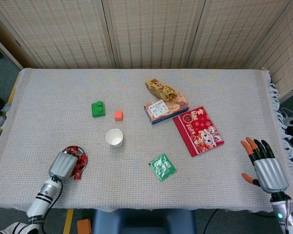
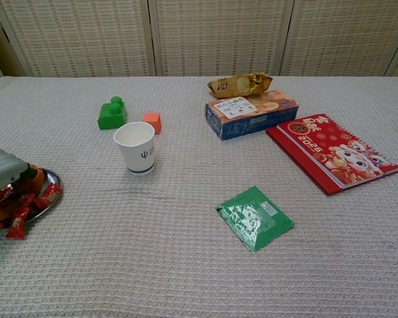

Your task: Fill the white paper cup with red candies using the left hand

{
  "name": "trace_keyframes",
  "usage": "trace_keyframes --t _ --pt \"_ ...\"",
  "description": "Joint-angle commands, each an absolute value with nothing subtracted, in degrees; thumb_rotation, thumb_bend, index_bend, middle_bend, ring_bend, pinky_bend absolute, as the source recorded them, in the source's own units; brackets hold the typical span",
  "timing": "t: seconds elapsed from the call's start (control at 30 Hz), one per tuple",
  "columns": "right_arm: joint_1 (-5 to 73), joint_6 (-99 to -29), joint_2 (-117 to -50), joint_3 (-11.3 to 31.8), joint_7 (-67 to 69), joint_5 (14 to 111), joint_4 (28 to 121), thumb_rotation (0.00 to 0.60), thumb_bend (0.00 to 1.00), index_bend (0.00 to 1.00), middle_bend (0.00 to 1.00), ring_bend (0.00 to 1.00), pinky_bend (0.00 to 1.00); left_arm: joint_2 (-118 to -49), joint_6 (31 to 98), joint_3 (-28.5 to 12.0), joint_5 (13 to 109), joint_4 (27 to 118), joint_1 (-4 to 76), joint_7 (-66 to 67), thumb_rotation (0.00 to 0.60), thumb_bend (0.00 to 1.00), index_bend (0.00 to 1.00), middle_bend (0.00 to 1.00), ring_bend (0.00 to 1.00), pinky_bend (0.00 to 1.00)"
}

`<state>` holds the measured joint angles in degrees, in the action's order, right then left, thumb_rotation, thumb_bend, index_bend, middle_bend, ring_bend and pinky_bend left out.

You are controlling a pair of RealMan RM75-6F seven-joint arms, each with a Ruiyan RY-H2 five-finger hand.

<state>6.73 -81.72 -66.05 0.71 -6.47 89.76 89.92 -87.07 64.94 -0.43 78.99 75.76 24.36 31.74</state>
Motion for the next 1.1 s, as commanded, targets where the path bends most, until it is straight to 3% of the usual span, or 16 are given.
trace_keyframes --t 0.03,0.37,0.9,1.1 --pt "6.8 -81.5 -66.1 0.7 -6.7 89.6 90.0 0.600 0.06 0.00 0.00 0.00 0.00 -87.3 66.0 -0.3 80.4 74.5 24.4 30.1 0.600 0.43 0.49 0.43 0.45 0.96" --pt "6.9 -81.1 -66.2 0.8 -7.1 89.2 90.0 0.600 0.06 0.00 0.00 0.00 0.00 -86.7 67.5 -0.6 83.1 73.0 24.7 23.9 0.600 0.43 0.59 0.54 0.52 1.00" --pt "7.0 -81.0 -66.1 1.0 -7.2 88.7 90.3 0.600 0.06 0.00 0.00 0.00 0.00 -80.4 66.7 -4.0 82.3 80.3 27.0 20.4 0.600 0.43 0.61 0.55 0.53 1.00" --pt "7.0 -81.0 -66.0 0.9 -7.1 88.7 90.4 0.600 0.06 0.00 0.00 0.00 0.00 -80.1 64.3 -8.0 80.7 85.5 31.3 24.7 0.600 0.43 0.61 0.54 0.53 0.99"
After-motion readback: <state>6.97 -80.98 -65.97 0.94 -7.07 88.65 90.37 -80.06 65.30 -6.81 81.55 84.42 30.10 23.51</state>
